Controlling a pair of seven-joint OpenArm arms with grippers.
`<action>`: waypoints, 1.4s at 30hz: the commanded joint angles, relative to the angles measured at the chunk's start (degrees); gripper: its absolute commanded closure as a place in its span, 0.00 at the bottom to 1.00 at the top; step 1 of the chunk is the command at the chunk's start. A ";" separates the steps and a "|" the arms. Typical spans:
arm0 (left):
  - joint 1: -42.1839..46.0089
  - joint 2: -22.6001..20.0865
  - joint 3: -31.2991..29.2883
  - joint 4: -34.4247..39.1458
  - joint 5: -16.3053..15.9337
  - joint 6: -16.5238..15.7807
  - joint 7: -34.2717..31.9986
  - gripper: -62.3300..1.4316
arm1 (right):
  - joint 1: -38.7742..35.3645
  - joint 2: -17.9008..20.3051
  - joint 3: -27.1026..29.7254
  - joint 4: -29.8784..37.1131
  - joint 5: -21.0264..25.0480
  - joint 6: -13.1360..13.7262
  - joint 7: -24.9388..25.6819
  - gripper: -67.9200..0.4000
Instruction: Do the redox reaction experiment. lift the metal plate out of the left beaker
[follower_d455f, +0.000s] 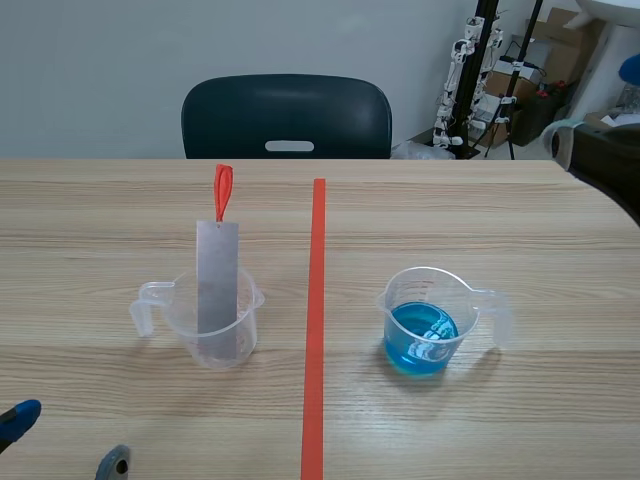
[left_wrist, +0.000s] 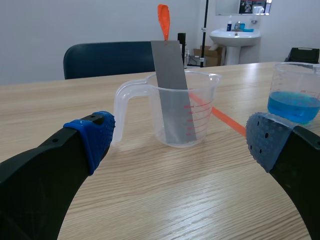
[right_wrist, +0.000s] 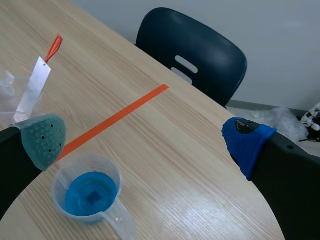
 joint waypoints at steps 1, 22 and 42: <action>-0.44 0.37 -0.09 -0.02 -0.59 -0.15 -1.75 0.11 | 1.31 1.42 -2.03 0.59 -0.02 -0.28 0.79 0.00; -1.16 0.57 -0.09 -0.72 -0.61 -0.15 -2.19 0.11 | 22.21 -0.79 -28.11 0.46 -6.08 -3.65 -2.73 0.00; -1.16 0.57 -0.09 -0.72 -0.61 -0.15 -2.16 0.11 | 30.53 2.51 -45.00 0.35 -6.88 -8.02 4.59 0.00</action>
